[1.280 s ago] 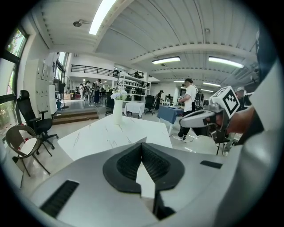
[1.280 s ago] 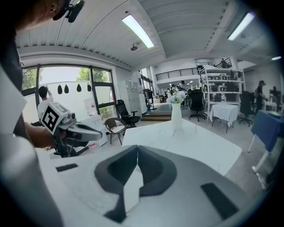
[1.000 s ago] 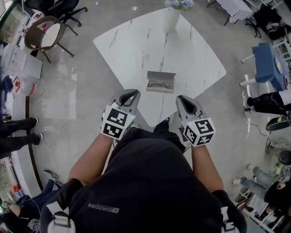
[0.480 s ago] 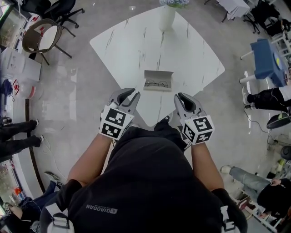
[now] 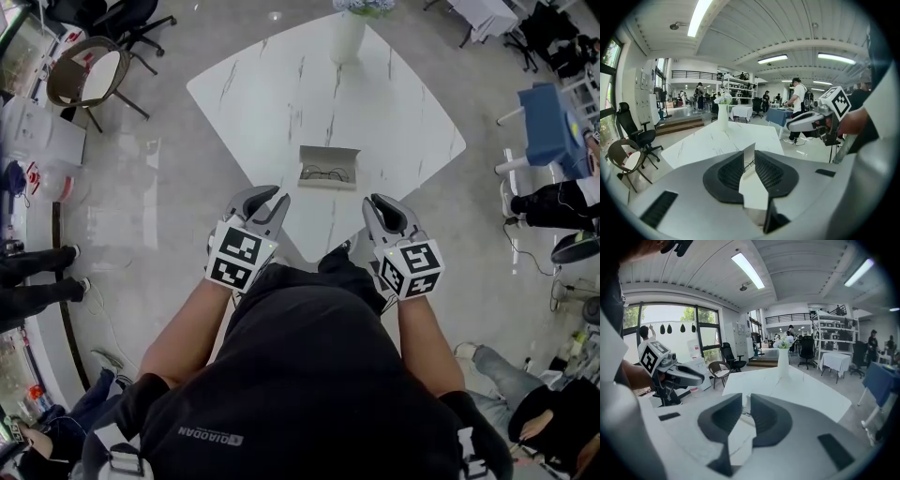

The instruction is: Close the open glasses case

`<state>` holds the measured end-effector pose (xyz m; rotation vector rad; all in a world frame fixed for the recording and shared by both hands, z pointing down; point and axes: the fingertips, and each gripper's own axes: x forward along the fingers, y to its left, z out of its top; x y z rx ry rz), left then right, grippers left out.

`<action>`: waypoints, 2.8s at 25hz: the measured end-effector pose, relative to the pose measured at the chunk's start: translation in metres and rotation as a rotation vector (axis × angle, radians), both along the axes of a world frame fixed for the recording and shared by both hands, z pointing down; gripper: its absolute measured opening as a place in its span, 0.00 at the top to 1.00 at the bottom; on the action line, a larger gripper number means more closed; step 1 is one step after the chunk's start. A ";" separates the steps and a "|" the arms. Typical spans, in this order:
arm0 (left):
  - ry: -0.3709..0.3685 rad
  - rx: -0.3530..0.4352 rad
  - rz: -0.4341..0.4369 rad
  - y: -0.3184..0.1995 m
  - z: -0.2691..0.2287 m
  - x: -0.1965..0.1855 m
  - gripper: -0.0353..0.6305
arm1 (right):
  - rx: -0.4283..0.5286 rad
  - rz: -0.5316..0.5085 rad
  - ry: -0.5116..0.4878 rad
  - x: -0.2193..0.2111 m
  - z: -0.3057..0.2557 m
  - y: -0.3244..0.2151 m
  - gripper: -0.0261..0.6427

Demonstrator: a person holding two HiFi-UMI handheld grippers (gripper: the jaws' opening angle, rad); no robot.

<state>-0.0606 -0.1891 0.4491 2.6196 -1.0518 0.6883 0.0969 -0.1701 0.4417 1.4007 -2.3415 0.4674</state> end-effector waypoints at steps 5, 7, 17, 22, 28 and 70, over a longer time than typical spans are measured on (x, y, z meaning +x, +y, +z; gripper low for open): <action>-0.015 -0.005 0.005 -0.001 0.004 -0.002 0.83 | 0.002 -0.003 0.018 0.000 0.001 -0.003 0.90; -0.024 -0.006 0.007 0.000 0.006 -0.002 0.83 | 0.001 -0.003 0.034 0.001 0.003 -0.004 0.90; -0.118 -0.049 0.037 -0.001 0.040 0.002 0.83 | -0.030 -0.032 0.221 0.024 0.037 -0.022 0.90; -0.141 -0.094 0.026 -0.004 0.061 0.003 0.84 | -0.080 -0.029 0.250 0.038 0.060 -0.038 0.90; -0.163 -0.119 0.004 -0.013 0.084 0.008 0.85 | -0.126 -0.038 0.281 0.047 0.086 -0.059 0.90; -0.494 -0.216 0.129 -0.060 0.206 0.049 0.82 | -0.142 -0.264 0.431 0.043 0.139 -0.142 0.90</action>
